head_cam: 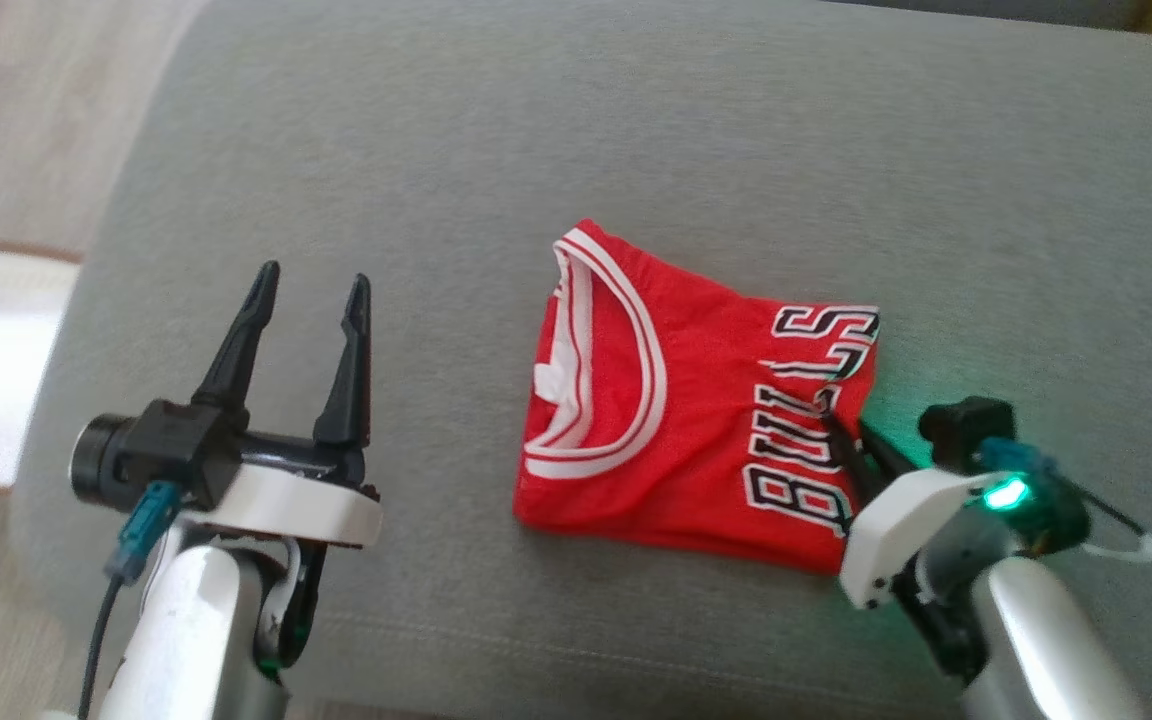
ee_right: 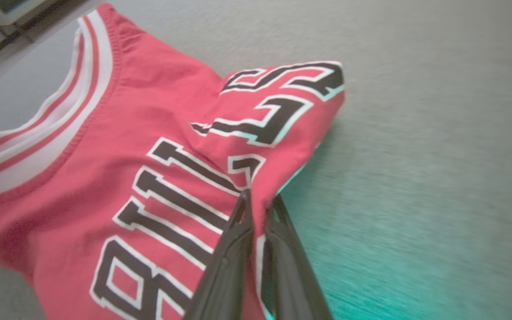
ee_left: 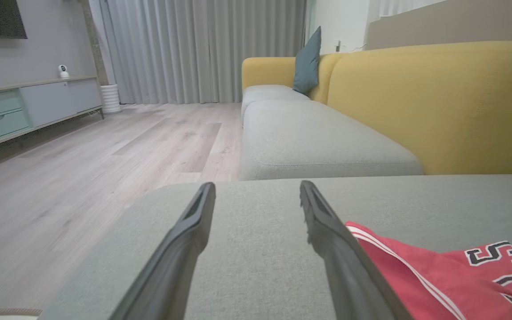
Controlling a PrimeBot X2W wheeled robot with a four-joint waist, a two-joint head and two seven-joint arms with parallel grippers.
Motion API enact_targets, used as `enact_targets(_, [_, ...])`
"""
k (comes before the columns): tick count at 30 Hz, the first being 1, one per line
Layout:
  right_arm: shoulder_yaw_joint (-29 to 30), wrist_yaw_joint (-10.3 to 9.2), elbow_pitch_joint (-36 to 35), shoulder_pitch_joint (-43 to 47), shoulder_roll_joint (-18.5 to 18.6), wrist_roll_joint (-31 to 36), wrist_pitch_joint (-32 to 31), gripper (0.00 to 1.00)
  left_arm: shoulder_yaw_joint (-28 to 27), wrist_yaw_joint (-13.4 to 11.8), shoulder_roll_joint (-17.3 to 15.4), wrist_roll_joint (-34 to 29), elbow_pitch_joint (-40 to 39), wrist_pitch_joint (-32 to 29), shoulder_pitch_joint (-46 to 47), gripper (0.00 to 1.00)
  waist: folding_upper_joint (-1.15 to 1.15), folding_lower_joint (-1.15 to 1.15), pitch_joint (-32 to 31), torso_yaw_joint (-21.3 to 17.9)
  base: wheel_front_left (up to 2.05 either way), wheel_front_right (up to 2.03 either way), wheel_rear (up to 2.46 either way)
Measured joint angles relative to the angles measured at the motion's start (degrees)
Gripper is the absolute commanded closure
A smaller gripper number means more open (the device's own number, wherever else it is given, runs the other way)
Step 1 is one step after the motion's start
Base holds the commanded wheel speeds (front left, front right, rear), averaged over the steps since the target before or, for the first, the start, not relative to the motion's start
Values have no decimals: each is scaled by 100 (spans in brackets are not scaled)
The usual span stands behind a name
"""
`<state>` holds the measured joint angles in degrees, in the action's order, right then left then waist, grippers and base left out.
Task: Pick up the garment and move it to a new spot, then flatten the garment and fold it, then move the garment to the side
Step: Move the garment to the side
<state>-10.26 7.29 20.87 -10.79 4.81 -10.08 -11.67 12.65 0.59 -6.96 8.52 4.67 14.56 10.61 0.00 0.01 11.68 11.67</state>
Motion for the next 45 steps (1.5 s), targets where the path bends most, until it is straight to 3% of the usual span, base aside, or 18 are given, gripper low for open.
enact_targets(7, [308, 0, -839, 263, 370, 214, -313, 100, -29, 99, -1, -38, -153, 10, -142, 0, 0, 0, -34, -685, 0, 0, 0])
enact_targets(13, [316, 0, -1293, 127, 851, 189, -521, 100, -5, 199, -9, -92, -310, 10, -166, 0, 0, 0, 43, -1582, 0, 0, 0])
enact_targets(23, [637, 0, -1083, -1475, 1546, 53, -174, 100, 87, 296, -244, -198, -453, -46, 125, 0, 0, 0, 595, -2537, 0, 0, 0])
enact_targets(36, [1147, 0, -452, -2560, 1859, -87, 194, 100, 143, 355, -564, -290, -787, -297, 472, 0, 0, 0, 1450, -3013, 0, 0, 0])
enact_targets(41, [1606, 0, -120, -2757, 1795, 205, 310, 100, 218, 424, -571, -290, -850, -338, 692, 0, 0, 0, 1780, -3030, 0, 0, 0])
enact_targets(45, [2025, 0, 311, -2841, 1544, 565, 468, 100, 336, 454, -570, -290, -845, -337, 838, 0, 0, 0, 2031, -2967, 0, 0, 0])
